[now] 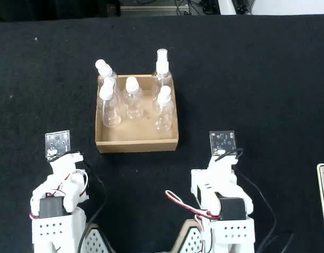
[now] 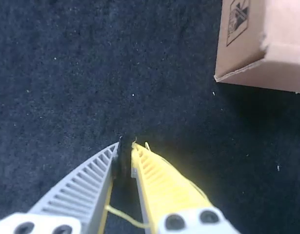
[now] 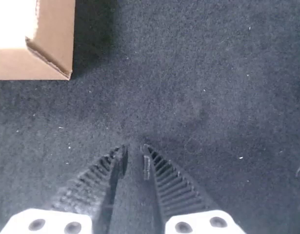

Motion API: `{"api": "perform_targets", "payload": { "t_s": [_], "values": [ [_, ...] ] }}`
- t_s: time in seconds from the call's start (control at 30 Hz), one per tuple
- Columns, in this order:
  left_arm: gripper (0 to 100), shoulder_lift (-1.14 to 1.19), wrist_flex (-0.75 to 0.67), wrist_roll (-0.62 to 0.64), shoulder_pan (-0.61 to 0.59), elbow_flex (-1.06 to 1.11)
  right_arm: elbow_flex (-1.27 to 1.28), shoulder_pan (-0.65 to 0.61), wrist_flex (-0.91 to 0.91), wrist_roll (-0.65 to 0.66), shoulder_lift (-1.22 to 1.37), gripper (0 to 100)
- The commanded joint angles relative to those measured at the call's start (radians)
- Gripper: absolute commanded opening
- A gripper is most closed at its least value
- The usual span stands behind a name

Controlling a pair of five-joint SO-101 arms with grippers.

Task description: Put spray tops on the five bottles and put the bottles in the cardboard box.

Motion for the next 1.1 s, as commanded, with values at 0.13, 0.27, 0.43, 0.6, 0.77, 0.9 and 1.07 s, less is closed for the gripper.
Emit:
{"api": "perform_targets", "payload": {
  "t_s": [0.13, 0.27, 0.43, 0.6, 0.77, 0.9, 1.07],
  "values": [
    [3, -0.002, 0.005, -0.011, 0.002, 0.01, -0.005, 0.02, 0.008, 0.005, -0.099, 1.8],
    [3, -0.074, 0.026, -0.008, 0.013, 0.012, -0.005, 0.02, 0.008, 0.005, -0.099, 1.8],
    [3, -0.08, 0.044, -0.005, 0.013, 0.012, -0.005, 0.02, 0.008, 0.005, -0.099, 1.8],
    [3, -0.081, 0.044, -0.005, 0.013, 0.012, -0.005, 0.02, 0.008, 0.005, -0.099, 1.8],
    [3, -0.077, 0.043, -0.003, 0.007, 0.012, -0.005, 0.02, 0.008, 0.005, -0.099, 1.8],
    [3, -0.077, 0.043, -0.003, 0.007, 0.012, -0.005, 0.02, 0.008, 0.005, -0.099, 1.8],
    [3, -0.077, 0.043, -0.003, 0.007, 0.01, -0.005, 0.02, 0.008, 0.005, -0.099, 1.8]
  ]
}}
